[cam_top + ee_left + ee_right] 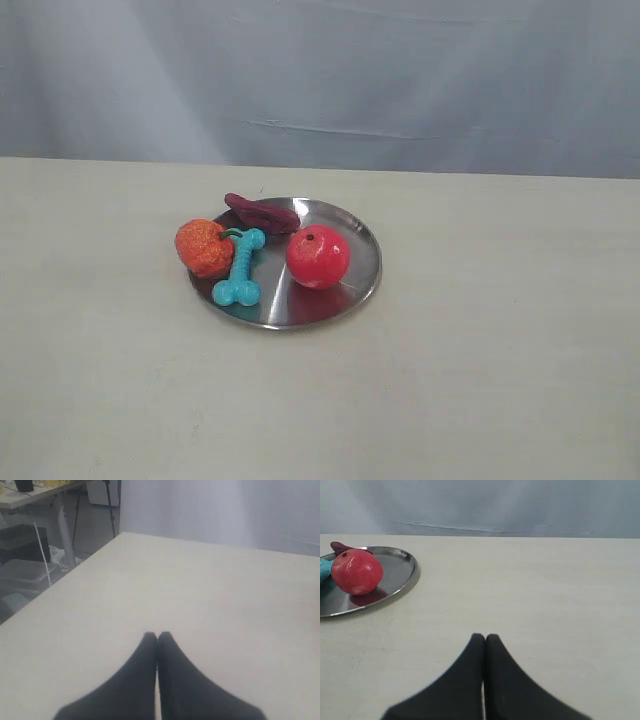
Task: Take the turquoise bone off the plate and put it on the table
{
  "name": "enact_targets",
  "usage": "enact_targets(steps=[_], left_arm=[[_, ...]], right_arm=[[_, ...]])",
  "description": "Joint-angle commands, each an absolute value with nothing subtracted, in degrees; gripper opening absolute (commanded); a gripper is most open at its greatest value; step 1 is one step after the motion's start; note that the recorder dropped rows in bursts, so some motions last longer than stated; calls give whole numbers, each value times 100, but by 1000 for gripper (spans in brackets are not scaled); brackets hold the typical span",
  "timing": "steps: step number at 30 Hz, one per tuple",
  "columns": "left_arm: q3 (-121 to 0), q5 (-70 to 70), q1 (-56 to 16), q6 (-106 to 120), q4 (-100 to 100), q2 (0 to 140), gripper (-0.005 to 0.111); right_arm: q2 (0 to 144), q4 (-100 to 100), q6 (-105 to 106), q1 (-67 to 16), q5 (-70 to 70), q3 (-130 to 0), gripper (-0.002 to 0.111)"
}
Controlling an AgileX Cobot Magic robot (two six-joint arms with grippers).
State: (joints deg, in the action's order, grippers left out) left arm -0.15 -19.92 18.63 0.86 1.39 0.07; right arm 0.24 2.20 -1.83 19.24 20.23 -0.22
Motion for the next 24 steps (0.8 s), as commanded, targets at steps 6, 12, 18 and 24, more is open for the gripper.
enact_targets(steps=[6,12,18,24], left_arm=[[0,-1962,1875,62,146,0,0],[0,-1962,1875,62,146,0,0],[0,-1962,1875,62,146,0,0],[0,-1962,1875,62,146,0,0]], right_arm=[[0,-57,0,1917,1569,0,0],[0,51,-120,1917,-306,0,0],[0,51,-57,1917,-2089,0,0],[0,51,-539,1917,-3666,0,0]])
